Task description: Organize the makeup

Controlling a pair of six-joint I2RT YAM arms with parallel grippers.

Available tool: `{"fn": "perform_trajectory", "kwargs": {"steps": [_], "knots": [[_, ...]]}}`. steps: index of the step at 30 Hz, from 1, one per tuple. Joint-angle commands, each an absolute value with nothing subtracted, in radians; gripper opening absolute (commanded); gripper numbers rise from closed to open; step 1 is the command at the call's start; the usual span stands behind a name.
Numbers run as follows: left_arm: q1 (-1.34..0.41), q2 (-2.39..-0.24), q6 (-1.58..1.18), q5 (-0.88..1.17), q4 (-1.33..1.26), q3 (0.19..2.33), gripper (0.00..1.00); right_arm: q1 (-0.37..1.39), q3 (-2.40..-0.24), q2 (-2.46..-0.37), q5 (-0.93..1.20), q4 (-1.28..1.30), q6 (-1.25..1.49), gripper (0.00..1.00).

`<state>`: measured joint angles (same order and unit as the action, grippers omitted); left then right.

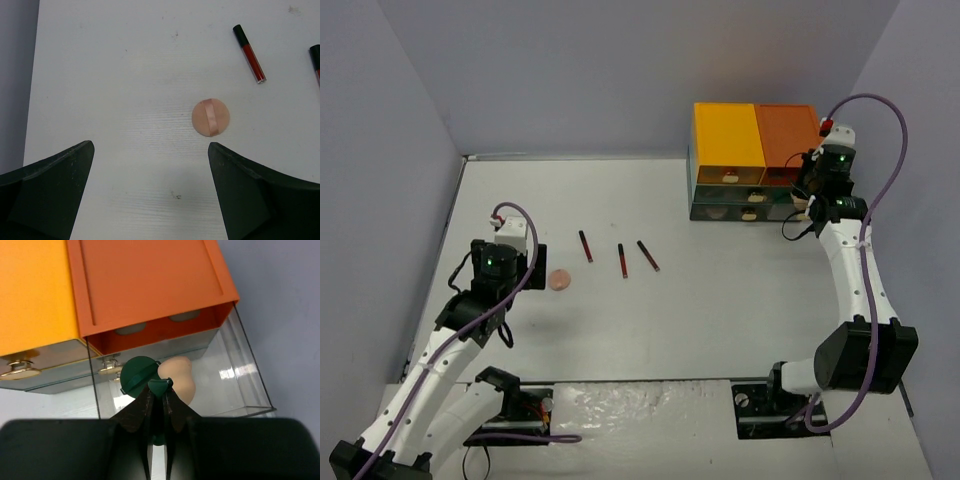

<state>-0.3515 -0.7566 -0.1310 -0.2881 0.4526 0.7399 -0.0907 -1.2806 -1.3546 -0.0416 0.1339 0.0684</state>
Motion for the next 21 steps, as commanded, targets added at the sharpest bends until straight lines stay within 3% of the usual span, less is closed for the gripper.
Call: {"fn": "perform_trajectory", "kwargs": {"steps": [1, 6, 9, 13, 21], "knots": [[-0.345, -0.784, -0.129, -0.274, 0.421, 0.787, 0.97, -0.14, -1.367, -1.456, 0.039, 0.103, 0.101, 0.12], [-0.345, -0.802, -0.131, -0.258, 0.424, 0.79, 0.97, -0.15, -1.412, -1.487, 0.115, 0.103, 0.093, 0.53], [-0.345, -0.823, -0.15, -0.236, 0.438, 0.797, 0.97, -0.147, -1.427, -1.473, 0.14, 0.108, 0.083, 0.67], [-0.345, -0.867, -0.228, -0.167, 0.464, 0.808, 0.97, -0.149, -1.431, -1.413, 0.154, 0.116, 0.067, 0.8], [-0.345, -0.997, -0.366, -0.149, 0.423, 0.811, 0.97, -0.115, -1.388, -1.246, 0.216, 0.118, 0.084, 0.87]]}}
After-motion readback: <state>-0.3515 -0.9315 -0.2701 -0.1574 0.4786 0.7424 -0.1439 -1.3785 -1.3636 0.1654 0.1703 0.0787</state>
